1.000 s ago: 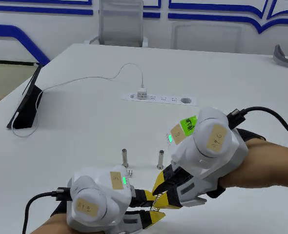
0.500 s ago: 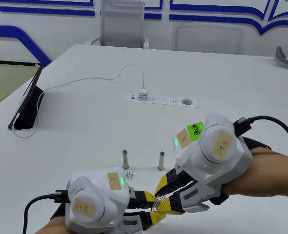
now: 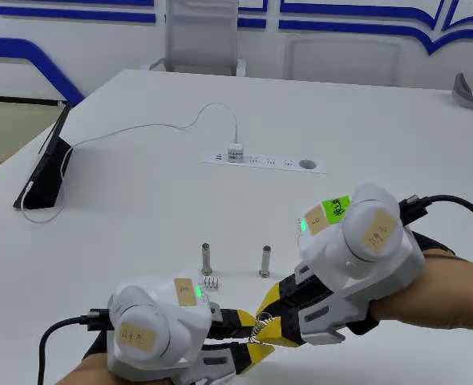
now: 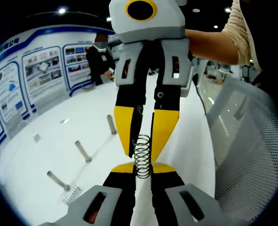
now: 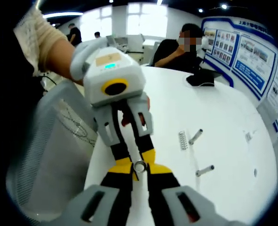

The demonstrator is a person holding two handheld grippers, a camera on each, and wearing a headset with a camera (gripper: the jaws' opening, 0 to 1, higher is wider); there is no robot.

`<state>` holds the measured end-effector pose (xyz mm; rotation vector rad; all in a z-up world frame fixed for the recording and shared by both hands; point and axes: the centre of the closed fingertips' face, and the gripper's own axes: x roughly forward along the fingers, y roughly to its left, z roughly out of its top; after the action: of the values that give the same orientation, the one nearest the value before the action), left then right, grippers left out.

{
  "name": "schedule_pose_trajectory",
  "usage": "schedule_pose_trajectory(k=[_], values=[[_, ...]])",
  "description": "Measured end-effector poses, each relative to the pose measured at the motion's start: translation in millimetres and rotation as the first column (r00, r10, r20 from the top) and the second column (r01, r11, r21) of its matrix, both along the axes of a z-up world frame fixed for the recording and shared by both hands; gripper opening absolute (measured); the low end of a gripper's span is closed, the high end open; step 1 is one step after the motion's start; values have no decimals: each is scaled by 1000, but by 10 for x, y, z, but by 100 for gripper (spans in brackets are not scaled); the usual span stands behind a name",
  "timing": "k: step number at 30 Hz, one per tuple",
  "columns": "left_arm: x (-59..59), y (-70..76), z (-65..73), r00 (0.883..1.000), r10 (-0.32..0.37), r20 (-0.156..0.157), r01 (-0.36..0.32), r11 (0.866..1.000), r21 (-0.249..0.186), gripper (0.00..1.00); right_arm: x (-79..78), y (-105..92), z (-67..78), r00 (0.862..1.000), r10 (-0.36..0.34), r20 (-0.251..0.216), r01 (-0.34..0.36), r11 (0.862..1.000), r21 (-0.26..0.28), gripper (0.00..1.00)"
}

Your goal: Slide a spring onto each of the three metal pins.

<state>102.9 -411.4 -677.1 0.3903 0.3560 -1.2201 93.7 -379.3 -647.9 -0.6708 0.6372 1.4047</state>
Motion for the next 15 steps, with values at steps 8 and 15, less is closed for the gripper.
schedule_pose_trajectory(k=[8,15], values=[[43,16,16,1000,22,4,-22,1000,-13,11,36,20,18,1000,-16,2,16,1000,9,12],[86,61,23,999,46,2,-46,999,-18,17,78,25,53,1000,-29,7,29,999,21,12]])
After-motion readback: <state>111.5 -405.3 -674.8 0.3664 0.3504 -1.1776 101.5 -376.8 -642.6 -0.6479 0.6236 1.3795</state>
